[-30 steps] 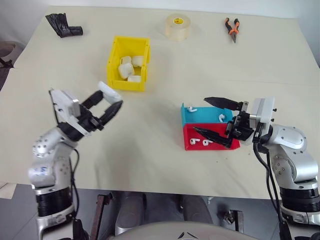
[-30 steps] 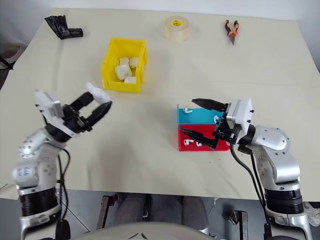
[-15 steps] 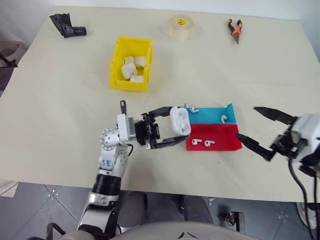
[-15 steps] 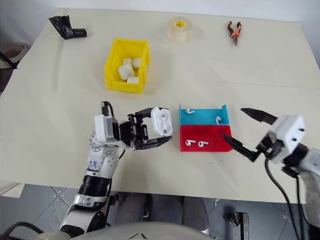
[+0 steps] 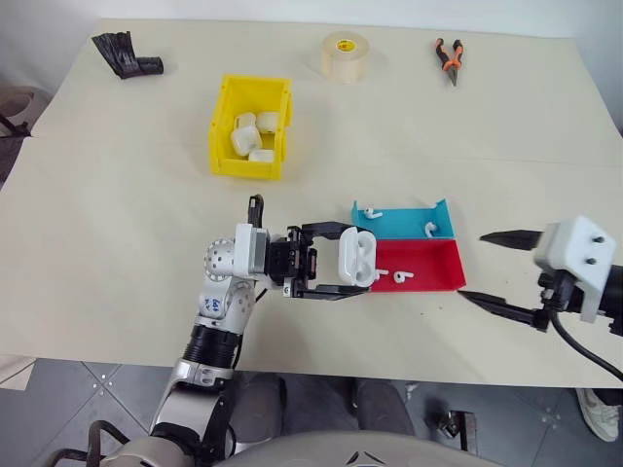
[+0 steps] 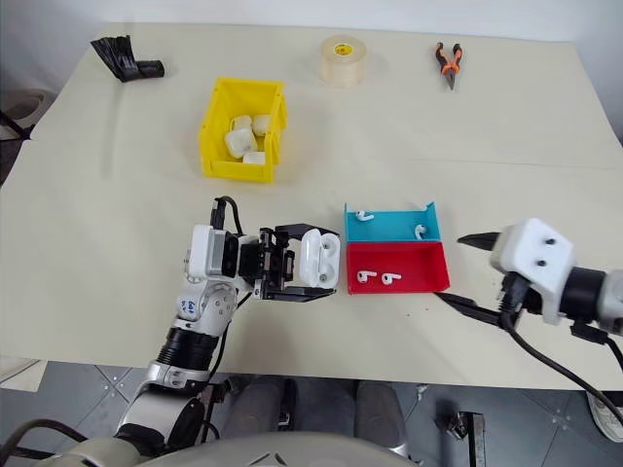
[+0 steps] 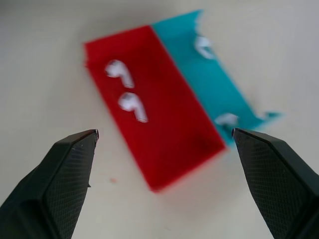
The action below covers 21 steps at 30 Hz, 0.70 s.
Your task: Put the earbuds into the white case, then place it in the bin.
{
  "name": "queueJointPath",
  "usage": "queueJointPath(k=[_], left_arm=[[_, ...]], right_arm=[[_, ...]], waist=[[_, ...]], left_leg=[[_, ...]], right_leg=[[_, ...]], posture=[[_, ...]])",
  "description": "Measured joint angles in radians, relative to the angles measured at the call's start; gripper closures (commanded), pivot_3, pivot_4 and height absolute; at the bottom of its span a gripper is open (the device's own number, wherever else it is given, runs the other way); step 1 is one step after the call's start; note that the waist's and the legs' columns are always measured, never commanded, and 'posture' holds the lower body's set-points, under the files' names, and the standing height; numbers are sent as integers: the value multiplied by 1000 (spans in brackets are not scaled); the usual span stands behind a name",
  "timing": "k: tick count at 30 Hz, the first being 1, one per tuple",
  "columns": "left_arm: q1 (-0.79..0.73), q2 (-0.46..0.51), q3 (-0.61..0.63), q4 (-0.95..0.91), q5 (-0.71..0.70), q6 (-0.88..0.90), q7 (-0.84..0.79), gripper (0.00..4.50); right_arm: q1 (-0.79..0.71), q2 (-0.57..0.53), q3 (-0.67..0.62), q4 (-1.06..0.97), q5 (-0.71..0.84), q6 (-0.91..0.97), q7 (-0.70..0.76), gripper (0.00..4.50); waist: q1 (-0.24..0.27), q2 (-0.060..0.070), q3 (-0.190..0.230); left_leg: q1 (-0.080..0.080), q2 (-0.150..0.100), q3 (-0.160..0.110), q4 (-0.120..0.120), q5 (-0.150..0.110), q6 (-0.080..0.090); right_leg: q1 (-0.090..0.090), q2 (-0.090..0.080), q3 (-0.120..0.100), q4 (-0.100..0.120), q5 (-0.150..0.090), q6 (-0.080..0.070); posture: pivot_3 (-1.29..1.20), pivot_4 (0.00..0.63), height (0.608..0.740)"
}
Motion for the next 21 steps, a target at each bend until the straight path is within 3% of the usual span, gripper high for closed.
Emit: queueJointPath(k=[3,8,16,19,21], left_arm=[[15,30,-3,-10,20,36,44,1708],[39,47,-9,-48,29,90,112,1708],[67,39,-24,-87,32,106,175,1708],[76,39,-26,-89,32,111,186,1708],[79,39,-28,-102,32,117,195,1708]], right_arm=[[-211,-91,218,-7,-21,107,-3,0],[-507,-77,573,-20,-162,196,4,0],[-714,19,840,29,-321,228,82,0],[-737,37,867,67,-365,227,104,533],[-744,45,876,85,-389,220,118,1184]], waist=[[-8,0,0],[-9,0,0],[-11,0,0],[-11,0,0],[-11,0,0]], left_leg=[[0,0,-7,-1,0,0],[-6,-1,-9,-1,0,0],[-10,-1,-11,0,1,-1],[-12,-1,-11,0,1,-1],[-12,-1,-12,0,1,-1]], right_leg=[[-1,-1,0,0,0,-1],[-5,-2,-2,-1,0,-1],[-7,-3,-5,0,0,-1],[-8,-3,-6,0,0,0],[-8,-3,-6,1,0,0]], posture=[[0,150,740],[0,150,740],[0,150,740],[0,150,740],[0,150,740]])
